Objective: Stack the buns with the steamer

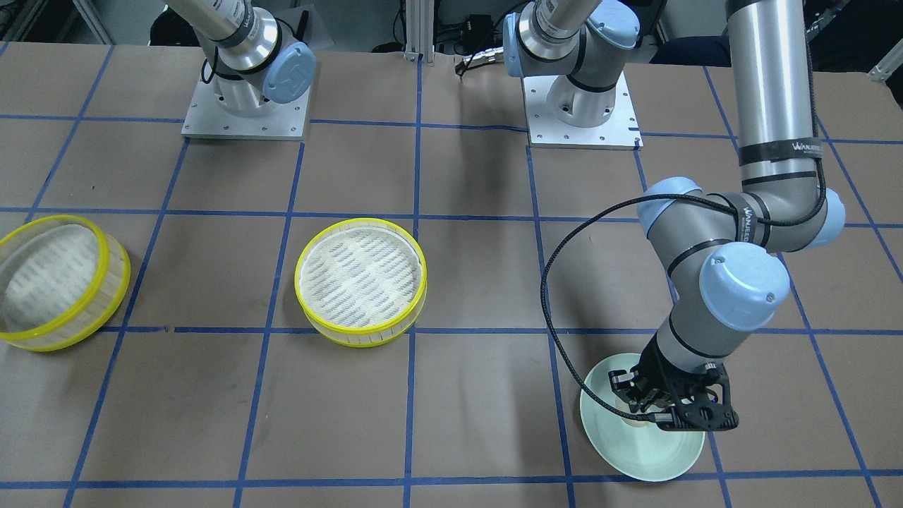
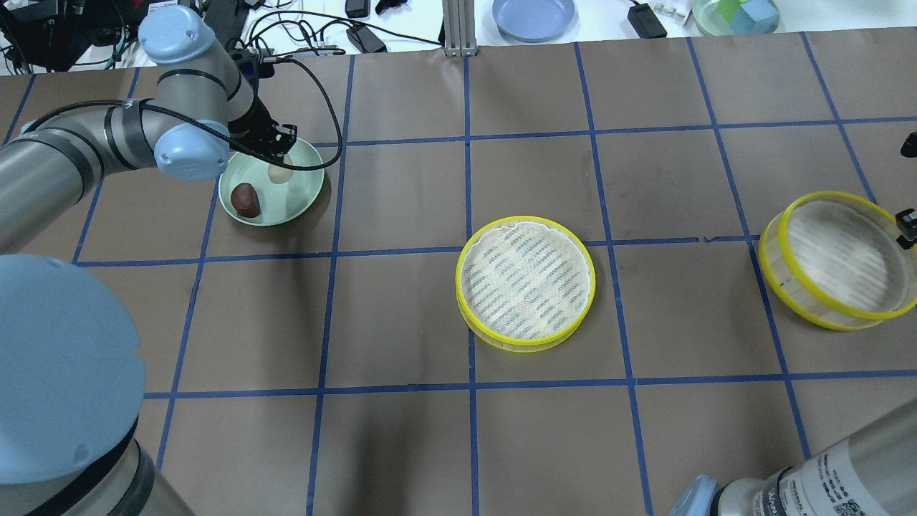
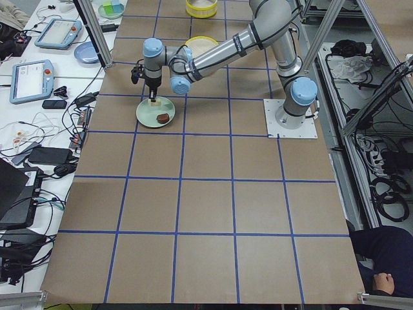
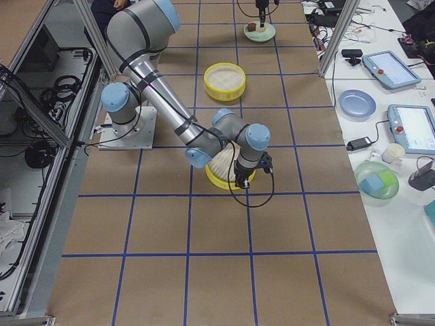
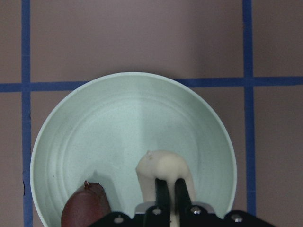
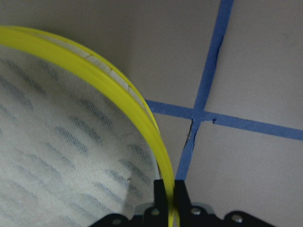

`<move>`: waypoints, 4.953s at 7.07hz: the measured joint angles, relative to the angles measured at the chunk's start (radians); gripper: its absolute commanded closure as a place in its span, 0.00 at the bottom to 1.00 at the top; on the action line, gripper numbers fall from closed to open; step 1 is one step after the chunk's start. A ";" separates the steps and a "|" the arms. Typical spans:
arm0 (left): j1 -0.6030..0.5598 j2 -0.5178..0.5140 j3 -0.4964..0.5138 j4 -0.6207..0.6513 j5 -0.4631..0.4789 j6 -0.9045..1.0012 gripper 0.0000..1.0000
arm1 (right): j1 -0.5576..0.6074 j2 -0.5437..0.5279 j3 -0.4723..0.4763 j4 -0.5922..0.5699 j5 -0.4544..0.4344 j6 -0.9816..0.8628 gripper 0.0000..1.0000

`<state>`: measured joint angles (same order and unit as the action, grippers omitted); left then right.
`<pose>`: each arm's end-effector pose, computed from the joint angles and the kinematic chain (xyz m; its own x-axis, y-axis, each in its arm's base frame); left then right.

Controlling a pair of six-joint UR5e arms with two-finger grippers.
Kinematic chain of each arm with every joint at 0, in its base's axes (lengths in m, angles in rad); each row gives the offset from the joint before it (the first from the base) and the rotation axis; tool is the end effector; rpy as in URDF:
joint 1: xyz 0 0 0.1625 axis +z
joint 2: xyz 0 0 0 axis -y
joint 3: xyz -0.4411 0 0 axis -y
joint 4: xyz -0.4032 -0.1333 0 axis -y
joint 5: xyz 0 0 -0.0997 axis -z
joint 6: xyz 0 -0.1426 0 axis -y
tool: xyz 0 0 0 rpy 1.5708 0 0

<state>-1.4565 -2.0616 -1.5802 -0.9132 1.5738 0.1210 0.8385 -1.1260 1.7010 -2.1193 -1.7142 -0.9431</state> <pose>-0.0542 -0.6932 0.2329 -0.9997 0.0048 -0.0219 0.0081 0.9878 -0.1552 -0.3333 -0.5396 0.1977 -0.9747 -0.2147 0.0625 -0.2053 0.9699 0.1312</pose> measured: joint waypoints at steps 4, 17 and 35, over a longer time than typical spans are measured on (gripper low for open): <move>-0.238 0.111 -0.006 -0.128 -0.043 -0.325 1.00 | 0.009 -0.114 -0.016 0.081 -0.006 0.015 1.00; -0.499 0.106 -0.154 -0.148 -0.250 -0.466 0.00 | 0.529 -0.365 0.093 0.352 0.018 0.778 1.00; 0.126 -0.048 -0.029 0.016 0.016 0.125 0.06 | 0.878 -0.238 0.133 0.267 0.028 1.101 1.00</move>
<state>-1.3309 -2.1094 -1.6095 -0.8968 1.5897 0.2458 1.7165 -1.3639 1.8341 -1.8525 -1.6867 0.1582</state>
